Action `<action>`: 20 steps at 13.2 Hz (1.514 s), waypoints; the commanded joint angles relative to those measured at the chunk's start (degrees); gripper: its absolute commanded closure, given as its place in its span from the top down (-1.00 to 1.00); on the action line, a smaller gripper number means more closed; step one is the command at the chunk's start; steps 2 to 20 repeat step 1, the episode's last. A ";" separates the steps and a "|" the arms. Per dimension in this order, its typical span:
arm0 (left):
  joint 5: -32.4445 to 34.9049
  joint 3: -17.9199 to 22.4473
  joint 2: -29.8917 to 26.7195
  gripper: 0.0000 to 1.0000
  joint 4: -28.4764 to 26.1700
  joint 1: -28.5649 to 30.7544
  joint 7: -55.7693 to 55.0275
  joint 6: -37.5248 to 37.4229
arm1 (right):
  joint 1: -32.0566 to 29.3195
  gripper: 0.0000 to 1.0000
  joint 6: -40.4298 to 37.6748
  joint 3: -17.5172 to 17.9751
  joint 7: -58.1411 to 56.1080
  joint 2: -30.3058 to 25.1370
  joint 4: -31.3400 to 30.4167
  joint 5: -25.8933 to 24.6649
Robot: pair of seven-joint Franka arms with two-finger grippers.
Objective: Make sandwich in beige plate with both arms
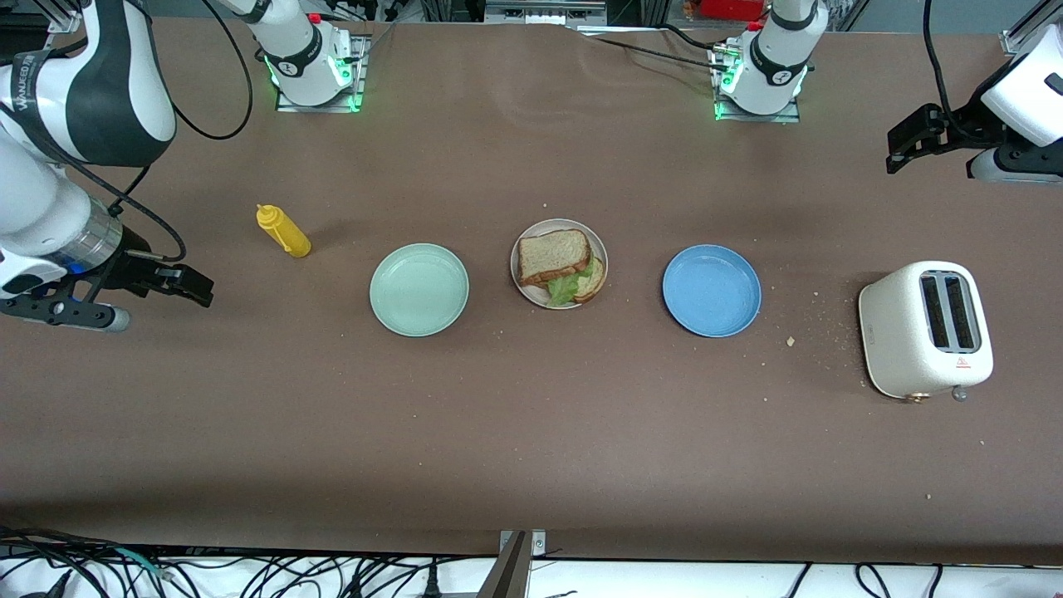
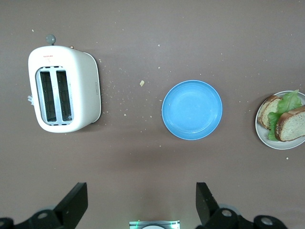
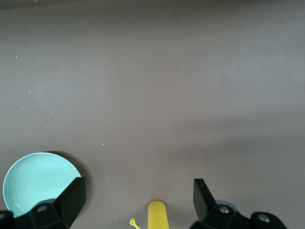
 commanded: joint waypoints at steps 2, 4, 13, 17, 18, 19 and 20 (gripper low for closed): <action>-1.47 0.40 0.01 1.00 0.50 0.49 1.30 -1.89 | 0.04 1.00 -1.72 0.19 0.89 1.02 2.31 -0.35; -1.47 0.40 0.01 1.00 0.50 0.49 1.30 -1.89 | 0.04 1.00 -1.72 0.19 0.89 1.02 2.31 -0.35; -1.47 0.40 0.01 1.00 0.50 0.49 1.30 -1.89 | 0.04 1.00 -1.72 0.19 0.89 1.02 2.31 -0.35; -1.47 0.40 0.01 1.00 0.50 0.49 1.30 -1.89 | 0.04 1.00 -1.72 0.19 0.89 1.02 2.31 -0.35; -1.47 0.40 0.01 1.00 0.50 0.49 1.30 -1.89 | 0.04 1.00 -1.72 0.19 0.89 1.02 2.31 -0.35; -1.47 0.40 0.01 1.00 0.50 0.49 1.30 -1.89 | 0.04 1.00 -1.72 0.19 0.89 1.02 2.31 -0.35; -1.47 0.40 0.01 1.00 0.50 0.49 1.30 -1.89 | 0.04 1.00 -1.72 0.19 0.89 1.02 2.31 -0.35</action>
